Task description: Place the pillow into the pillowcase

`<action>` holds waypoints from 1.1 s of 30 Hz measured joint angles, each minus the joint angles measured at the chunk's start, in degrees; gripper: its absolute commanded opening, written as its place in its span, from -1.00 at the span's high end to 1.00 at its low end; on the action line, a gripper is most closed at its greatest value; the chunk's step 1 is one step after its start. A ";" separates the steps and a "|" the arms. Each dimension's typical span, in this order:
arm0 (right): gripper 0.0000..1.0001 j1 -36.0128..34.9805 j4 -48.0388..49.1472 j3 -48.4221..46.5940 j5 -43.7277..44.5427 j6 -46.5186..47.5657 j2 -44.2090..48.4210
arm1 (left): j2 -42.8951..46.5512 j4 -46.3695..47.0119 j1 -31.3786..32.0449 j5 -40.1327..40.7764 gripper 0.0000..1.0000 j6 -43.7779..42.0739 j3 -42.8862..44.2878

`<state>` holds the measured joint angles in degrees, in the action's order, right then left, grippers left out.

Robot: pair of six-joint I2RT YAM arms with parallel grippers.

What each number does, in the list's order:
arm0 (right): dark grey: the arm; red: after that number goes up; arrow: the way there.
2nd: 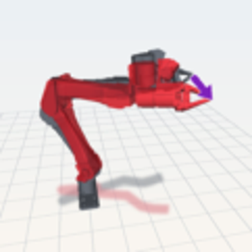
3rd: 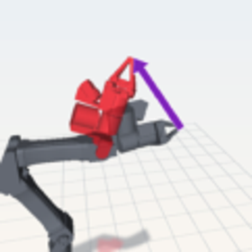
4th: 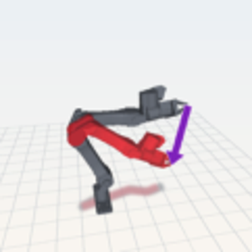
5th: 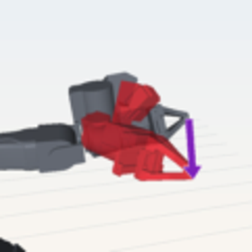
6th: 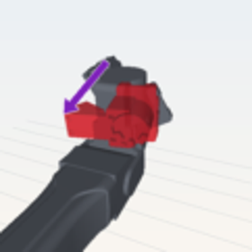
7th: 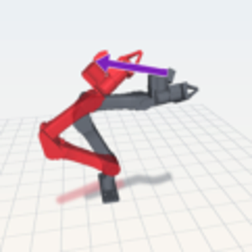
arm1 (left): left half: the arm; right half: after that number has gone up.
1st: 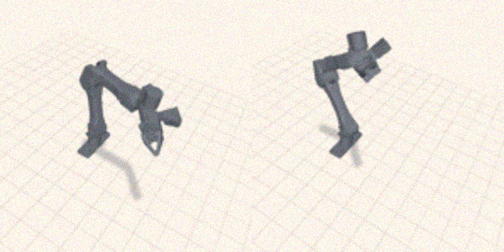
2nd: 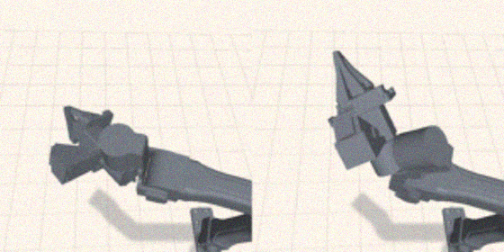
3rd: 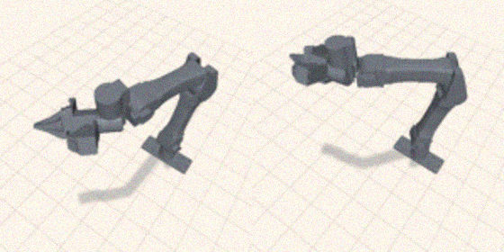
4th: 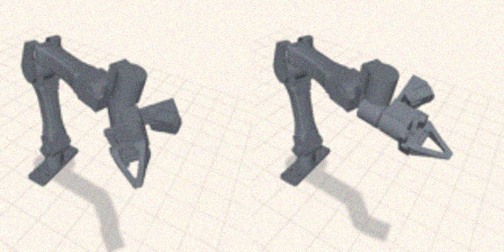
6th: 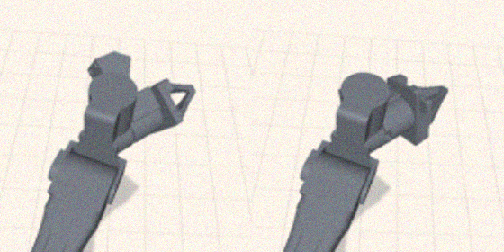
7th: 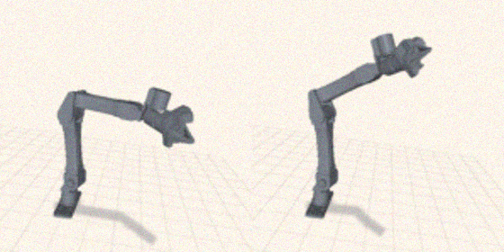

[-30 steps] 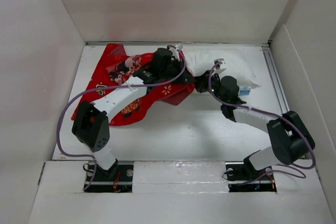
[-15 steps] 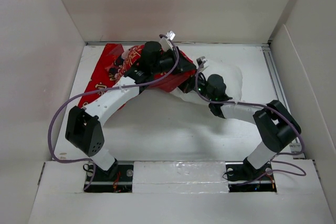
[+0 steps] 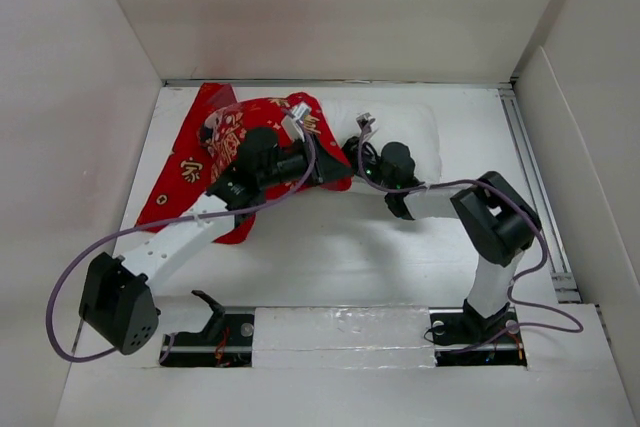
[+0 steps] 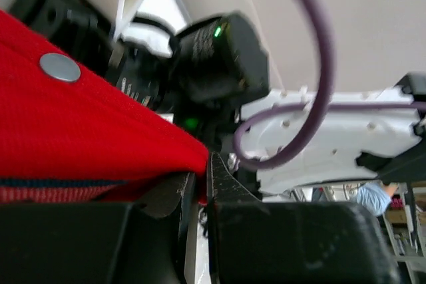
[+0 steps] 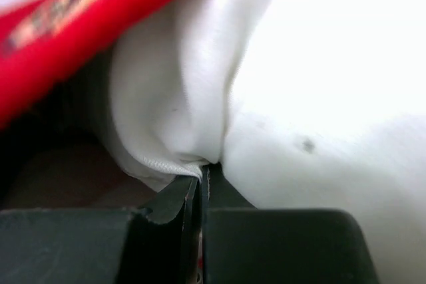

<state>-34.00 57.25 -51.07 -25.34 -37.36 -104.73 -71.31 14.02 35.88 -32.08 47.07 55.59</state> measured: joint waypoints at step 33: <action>-0.99 3.37 -41.13 8.90 15.67 9.62 37.35 | 4.04 -39.30 4.90 33.97 -1.00 -12.35 16.65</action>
<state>-30.63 16.12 -42.17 -9.67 -27.75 -67.37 -67.26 -25.28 40.77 1.89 34.72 72.25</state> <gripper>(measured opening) 0.993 0.997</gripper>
